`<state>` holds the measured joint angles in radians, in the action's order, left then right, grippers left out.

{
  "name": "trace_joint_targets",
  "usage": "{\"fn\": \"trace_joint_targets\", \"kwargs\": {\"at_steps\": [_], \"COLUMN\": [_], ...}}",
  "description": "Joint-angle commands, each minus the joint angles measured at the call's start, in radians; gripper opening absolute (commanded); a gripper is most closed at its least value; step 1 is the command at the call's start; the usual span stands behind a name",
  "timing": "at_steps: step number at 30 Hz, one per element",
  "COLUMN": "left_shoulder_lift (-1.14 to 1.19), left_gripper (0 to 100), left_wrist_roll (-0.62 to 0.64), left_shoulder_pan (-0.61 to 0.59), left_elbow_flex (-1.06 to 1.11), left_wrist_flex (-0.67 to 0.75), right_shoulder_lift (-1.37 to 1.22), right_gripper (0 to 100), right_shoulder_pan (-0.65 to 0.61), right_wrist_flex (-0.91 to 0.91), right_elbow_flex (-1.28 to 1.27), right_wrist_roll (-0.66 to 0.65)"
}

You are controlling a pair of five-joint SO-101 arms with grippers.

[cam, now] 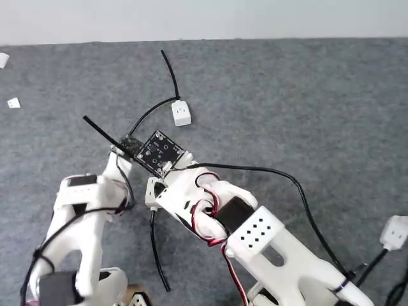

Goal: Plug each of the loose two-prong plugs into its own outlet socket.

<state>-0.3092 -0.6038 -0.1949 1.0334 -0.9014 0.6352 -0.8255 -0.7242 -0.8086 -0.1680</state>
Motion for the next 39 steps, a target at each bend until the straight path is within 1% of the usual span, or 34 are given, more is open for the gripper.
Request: {"fn": "trace_joint_targets", "kwargs": {"at_steps": [1, 4, 8, 12, 14, 16, 19, 23, 25, 29, 31, 34, 36, 39], "left_shoulder_lift": [-0.140, -0.272, -0.414, -0.451, -0.443, -0.436, -0.440, -0.440, -0.442, -0.442, -0.442, -0.442, -0.442, -0.442], "left_gripper": [8, 8, 8, 8, 8, 8, 8, 8, 8, 8, 8, 8, 8, 8], "left_wrist_roll": [-0.041, -0.041, -0.041, -0.038, -0.028, 0.044, 0.218, 0.431, 0.508, 0.624, 0.694, 0.752, 0.743, 0.733], "left_shoulder_pan": [0.032, 0.061, 0.064, 0.064, 0.060, 0.057, 0.023, -0.035, -0.063, -0.132, -0.166, -0.198, -0.201, -0.198], "left_elbow_flex": [0.071, 0.171, 0.252, 0.271, 0.271, 0.272, 0.298, 0.329, 0.337, 0.338, 0.338, 0.338, 0.338, 0.338], "left_wrist_flex": [0.023, 0.077, 0.092, 0.097, 0.129, 0.178, 0.305, 0.480, 0.537, 0.646, 0.678, 0.701, 0.703, 0.703], "right_shoulder_lift": [-0.016, -0.054, -0.099, -0.102, -0.097, -0.107, -0.119, -0.165, -0.203, -0.285, -0.331, -0.414, -0.470, -0.547], "right_gripper": [0.9, 0.9, 0.9, 0.9, 0.9, 0.9, 0.9, 0.9, 0.9, 0.9, 0.9, 0.9, 0.9, 0.9], "right_shoulder_pan": [-0.005, -0.007, -0.008, -0.008, -0.007, -0.002, -0.002, 0.022, 0.038, 0.041, 0.042, 0.042, 0.048, 0.051], "right_wrist_flex": [0.048, 0.070, 0.107, 0.108, 0.108, 0.111, 0.127, 0.213, 0.255, 0.291, 0.298, 0.298, 0.298, 0.292], "right_elbow_flex": [0.011, 0.015, 0.017, 0.017, 0.017, 0.028, 0.034, 0.034, 0.038, 0.084, 0.118, 0.178, 0.224, 0.295], "right_wrist_roll": [0.014, 0.014, 0.048, 0.055, 0.077, 0.138, 0.183, 0.253, 0.287, 0.295, 0.295, 0.316, 0.348, 0.348]}}
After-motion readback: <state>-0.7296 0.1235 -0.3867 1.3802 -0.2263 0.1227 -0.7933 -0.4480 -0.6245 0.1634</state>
